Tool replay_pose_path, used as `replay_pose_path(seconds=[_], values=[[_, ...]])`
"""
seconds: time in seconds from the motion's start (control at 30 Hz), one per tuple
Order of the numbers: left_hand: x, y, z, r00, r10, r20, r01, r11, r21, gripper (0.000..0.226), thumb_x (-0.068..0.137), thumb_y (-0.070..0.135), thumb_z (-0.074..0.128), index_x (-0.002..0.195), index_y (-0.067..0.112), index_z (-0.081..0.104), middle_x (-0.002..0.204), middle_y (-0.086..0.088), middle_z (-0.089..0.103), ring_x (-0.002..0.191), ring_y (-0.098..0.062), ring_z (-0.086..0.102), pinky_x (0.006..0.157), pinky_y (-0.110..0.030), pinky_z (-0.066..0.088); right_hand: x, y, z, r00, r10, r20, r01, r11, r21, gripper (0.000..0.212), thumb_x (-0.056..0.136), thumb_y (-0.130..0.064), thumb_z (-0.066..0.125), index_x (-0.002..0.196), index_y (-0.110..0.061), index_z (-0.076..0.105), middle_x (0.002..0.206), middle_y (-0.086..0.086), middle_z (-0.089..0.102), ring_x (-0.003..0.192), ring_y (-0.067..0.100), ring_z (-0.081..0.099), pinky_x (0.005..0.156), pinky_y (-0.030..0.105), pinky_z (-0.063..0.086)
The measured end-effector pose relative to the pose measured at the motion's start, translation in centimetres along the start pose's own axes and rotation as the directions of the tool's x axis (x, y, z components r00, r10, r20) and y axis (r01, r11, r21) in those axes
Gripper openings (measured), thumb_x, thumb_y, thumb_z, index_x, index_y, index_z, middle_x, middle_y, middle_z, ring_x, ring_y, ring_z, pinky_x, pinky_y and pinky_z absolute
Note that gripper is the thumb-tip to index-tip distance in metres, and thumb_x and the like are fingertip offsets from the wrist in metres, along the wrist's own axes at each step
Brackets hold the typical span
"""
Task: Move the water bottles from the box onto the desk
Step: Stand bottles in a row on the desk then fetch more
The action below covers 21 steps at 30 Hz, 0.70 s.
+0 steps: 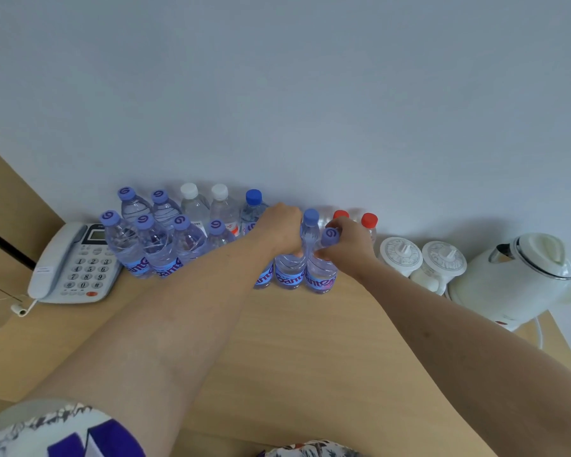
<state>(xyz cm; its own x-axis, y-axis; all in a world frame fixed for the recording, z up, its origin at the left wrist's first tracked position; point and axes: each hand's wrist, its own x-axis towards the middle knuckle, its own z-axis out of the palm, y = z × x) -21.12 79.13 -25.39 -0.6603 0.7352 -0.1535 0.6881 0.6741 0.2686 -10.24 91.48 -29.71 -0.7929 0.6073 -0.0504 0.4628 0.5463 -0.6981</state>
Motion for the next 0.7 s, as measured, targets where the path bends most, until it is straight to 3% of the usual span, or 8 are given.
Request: replay_pose_path(seconds=[0.1, 0.2, 0.27, 0.33, 0.4, 0.5, 0.6, 0.7], values=[[-0.1, 0.1, 0.0, 1.000, 0.000, 0.003, 0.000, 1.000, 0.009, 0.032, 0.075, 0.024, 0.088, 0.096, 0.007, 0.070, 0.092, -0.012, 0.071, 0.087, -0.030, 0.068, 0.066, -0.032, 0.047, -0.1, -0.3, 0.1, 1.000, 0.007, -0.019, -0.008, 0.999, -0.053, 0.047, 0.068, -0.029, 0.087, 0.100, -0.018, 0.055, 0.080, -0.008, 0.056, 0.074, 0.019, 0.057, 0.053, 0.023, 0.034], [-0.2, 0.0, 0.1, 1.000, -0.001, -0.004, 0.001, 1.000, 0.021, 0.035, 0.071, 0.029, 0.090, 0.089, 0.012, 0.066, 0.093, -0.011, 0.071, 0.088, -0.031, 0.067, 0.069, -0.032, 0.050, -0.1, -0.9, 0.3, 0.995, 0.070, -0.075, -0.077, 0.992, -0.096, 0.048, 0.067, -0.047, 0.084, 0.079, -0.017, 0.048, 0.067, -0.004, 0.051, 0.061, 0.016, 0.051, 0.049, 0.027, 0.031], [-0.2, -0.1, 0.1, 1.000, -0.006, -0.011, 0.006, 1.000, 0.026, 0.034, 0.072, 0.031, 0.090, 0.085, 0.017, 0.062, 0.095, -0.011, 0.070, 0.091, -0.032, 0.067, 0.073, -0.035, 0.053, -0.2, -1.1, 0.4, 0.995, 0.066, -0.071, -0.075, 0.988, -0.135, 0.046, 0.069, -0.035, 0.081, 0.067, -0.018, 0.038, 0.059, -0.004, 0.042, 0.055, 0.016, 0.043, 0.046, 0.027, 0.025], [-0.3, -0.1, 0.1, 1.000, -0.007, -0.012, 0.007, 0.999, 0.031, 0.033, 0.072, 0.031, 0.090, 0.086, 0.017, 0.063, 0.097, -0.012, 0.070, 0.092, -0.033, 0.067, 0.075, -0.037, 0.055, -0.1, -1.1, 0.4, 0.998, 0.050, -0.046, -0.056, 0.989, -0.137, 0.038, 0.070, -0.020, 0.080, 0.067, -0.017, 0.042, 0.061, -0.003, 0.042, 0.057, 0.016, 0.042, 0.047, 0.025, 0.024], [-0.4, -0.1, 0.2, 1.000, -0.007, -0.016, 0.008, 0.999, 0.037, 0.033, 0.073, 0.030, 0.090, 0.091, 0.014, 0.067, 0.099, -0.012, 0.070, 0.094, -0.033, 0.067, 0.077, -0.038, 0.056, 0.0, -0.8, 0.2, 1.000, 0.022, -0.017, -0.024, 0.995, -0.102, 0.027, 0.071, -0.012, 0.081, 0.085, -0.013, 0.059, 0.074, -0.001, 0.054, 0.070, 0.019, 0.051, 0.052, 0.024, 0.030], [-0.3, -0.2, 0.2, 1.000, -0.005, -0.017, 0.006, 0.999, 0.041, 0.035, 0.075, 0.028, 0.089, 0.098, 0.011, 0.070, 0.099, -0.012, 0.070, 0.094, -0.033, 0.067, 0.077, -0.039, 0.057, -0.2, -0.5, -0.3, 1.000, 0.001, -0.004, -0.001, 0.999, -0.042, 0.047, 0.069, -0.016, 0.086, 0.109, -0.011, 0.061, 0.090, 0.001, 0.061, 0.076, 0.016, 0.054, 0.060, 0.025, 0.036], [-0.3, -0.2, 0.3, 1.000, -0.004, -0.017, 0.005, 0.999, 0.048, 0.036, 0.076, 0.028, 0.088, 0.100, 0.010, 0.070, 0.100, -0.012, 0.070, 0.094, -0.032, 0.067, 0.078, -0.039, 0.057, -0.4, -0.4, -0.2, 0.998, 0.029, -0.047, -0.034, 0.994, -0.099, 0.038, 0.070, -0.026, 0.087, 0.083, -0.014, 0.052, 0.068, -0.004, 0.048, 0.061, 0.012, 0.043, 0.050, 0.026, 0.028], [-0.2, -0.2, 0.4, 1.000, -0.011, -0.017, 0.011, 0.999, 0.046, 0.036, 0.076, 0.029, 0.088, 0.100, 0.010, 0.069, 0.101, -0.012, 0.070, 0.093, -0.032, 0.067, 0.078, -0.039, 0.057, -0.3, -0.4, 0.1, 0.998, 0.045, -0.046, -0.050, 0.993, -0.107, 0.045, 0.072, -0.024, 0.084, 0.068, -0.018, 0.039, 0.062, -0.004, 0.042, 0.055, 0.011, 0.038, 0.048, 0.027, 0.025]])
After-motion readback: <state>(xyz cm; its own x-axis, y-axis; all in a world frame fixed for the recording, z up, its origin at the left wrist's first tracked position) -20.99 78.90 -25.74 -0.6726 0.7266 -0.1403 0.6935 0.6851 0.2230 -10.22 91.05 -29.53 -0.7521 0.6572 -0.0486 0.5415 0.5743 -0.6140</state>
